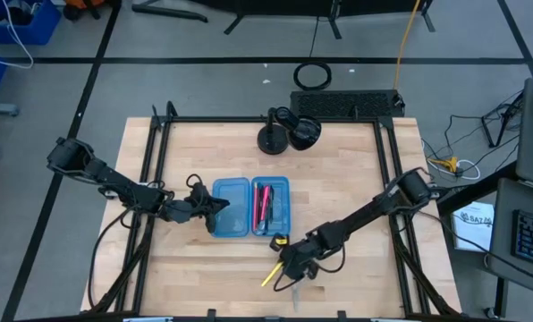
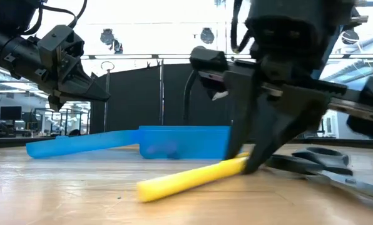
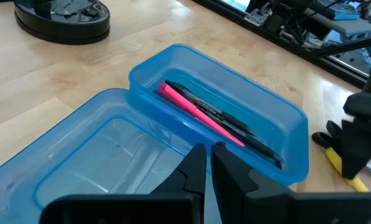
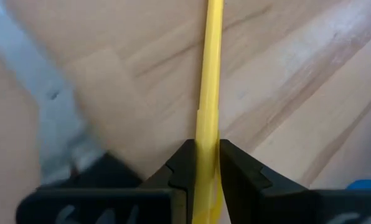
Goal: Pick & place school supplies into a supply box
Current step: Put the yellow pen into the blue supply box, then put the black scissors into the blue supply box
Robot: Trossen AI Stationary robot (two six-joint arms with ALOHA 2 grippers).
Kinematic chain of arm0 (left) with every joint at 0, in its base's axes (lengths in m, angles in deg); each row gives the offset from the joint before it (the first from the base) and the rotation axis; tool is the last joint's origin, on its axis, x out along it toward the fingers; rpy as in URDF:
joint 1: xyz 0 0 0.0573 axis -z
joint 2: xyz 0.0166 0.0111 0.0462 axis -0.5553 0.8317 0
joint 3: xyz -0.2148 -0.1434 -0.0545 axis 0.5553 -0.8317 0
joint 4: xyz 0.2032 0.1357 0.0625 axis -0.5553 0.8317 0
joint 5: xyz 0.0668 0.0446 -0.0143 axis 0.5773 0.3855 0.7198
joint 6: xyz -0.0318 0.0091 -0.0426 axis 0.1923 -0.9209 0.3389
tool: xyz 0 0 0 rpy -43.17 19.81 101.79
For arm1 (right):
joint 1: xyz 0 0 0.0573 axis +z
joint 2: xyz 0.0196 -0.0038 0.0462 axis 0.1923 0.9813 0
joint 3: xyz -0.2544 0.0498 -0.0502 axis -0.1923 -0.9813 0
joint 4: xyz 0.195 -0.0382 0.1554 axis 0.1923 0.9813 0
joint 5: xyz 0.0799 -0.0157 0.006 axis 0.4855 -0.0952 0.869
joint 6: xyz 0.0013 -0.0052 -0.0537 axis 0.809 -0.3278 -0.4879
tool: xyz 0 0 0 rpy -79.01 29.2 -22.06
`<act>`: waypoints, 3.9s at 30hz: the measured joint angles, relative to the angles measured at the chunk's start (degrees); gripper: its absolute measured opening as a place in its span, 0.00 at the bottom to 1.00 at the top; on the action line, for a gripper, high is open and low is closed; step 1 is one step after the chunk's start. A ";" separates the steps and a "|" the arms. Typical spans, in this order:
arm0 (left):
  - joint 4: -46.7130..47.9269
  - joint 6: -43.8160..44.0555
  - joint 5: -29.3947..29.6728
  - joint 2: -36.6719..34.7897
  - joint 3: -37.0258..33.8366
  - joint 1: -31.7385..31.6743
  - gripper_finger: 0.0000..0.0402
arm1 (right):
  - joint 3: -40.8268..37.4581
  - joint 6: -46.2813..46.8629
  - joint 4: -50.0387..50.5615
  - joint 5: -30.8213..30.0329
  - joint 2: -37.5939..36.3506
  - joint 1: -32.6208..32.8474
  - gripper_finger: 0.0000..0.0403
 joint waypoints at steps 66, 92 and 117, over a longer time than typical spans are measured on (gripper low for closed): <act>9.09 -5.28 2.34 -0.02 0.00 0.00 0.06 | 10.31 -57.73 17.66 -4.47 -3.24 -23.60 0.12; 8.84 -7.51 2.37 -0.02 0.00 0.00 0.06 | 9.37 -69.45 8.62 7.98 3.04 -29.59 0.12; 7.88 -7.29 1.23 -0.02 0.00 0.26 0.06 | 9.09 -65.49 5.05 0.07 -1.25 -29.22 0.33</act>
